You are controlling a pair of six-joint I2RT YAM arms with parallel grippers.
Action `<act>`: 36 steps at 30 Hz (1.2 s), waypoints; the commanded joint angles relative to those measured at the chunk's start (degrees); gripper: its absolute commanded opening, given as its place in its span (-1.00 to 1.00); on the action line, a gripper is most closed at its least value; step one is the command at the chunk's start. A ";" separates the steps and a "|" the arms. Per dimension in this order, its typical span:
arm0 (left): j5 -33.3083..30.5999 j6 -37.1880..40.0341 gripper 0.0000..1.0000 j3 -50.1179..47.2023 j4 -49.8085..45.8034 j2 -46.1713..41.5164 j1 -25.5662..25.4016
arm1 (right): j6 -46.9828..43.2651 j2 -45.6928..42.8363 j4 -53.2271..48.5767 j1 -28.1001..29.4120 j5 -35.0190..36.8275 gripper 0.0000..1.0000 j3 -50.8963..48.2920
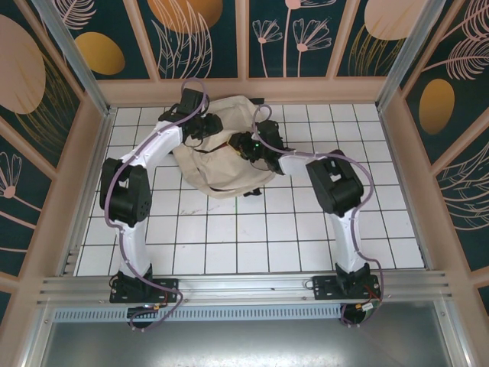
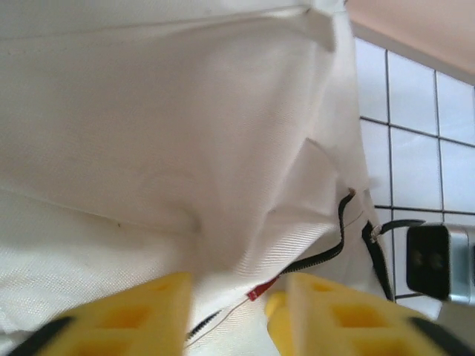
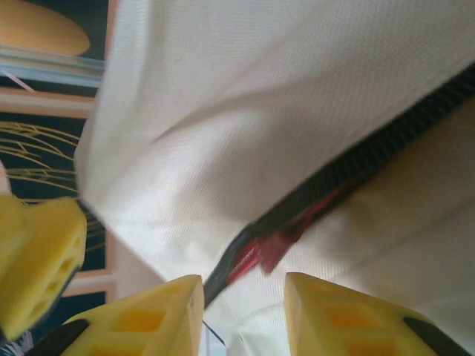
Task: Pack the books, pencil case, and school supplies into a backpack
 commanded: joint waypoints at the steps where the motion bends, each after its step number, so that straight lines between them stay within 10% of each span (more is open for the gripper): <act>1: -0.80 0.24 0.07 1.17 -1.51 -5.33 2.07 | -13.92 -6.11 -16.20 0.11 4.84 -0.25 0.78; 7: -0.62 -4.63 0.44 -13.47 4.73 -13.77 9.28 | -34.66 -5.81 -32.13 6.79 17.23 -0.16 10.71; 18: 4.52 -13.90 0.54 -43.57 15.25 -28.63 21.36 | -57.68 13.39 -49.84 14.40 26.13 0.22 44.42; 28: 8.38 -13.95 0.60 -46.60 16.91 -26.93 22.40 | -74.46 19.92 -46.58 18.00 35.30 0.24 49.28; 36: 8.41 -13.87 0.61 -47.03 17.45 -25.90 22.45 | -75.77 18.86 -47.08 18.78 28.19 0.27 47.28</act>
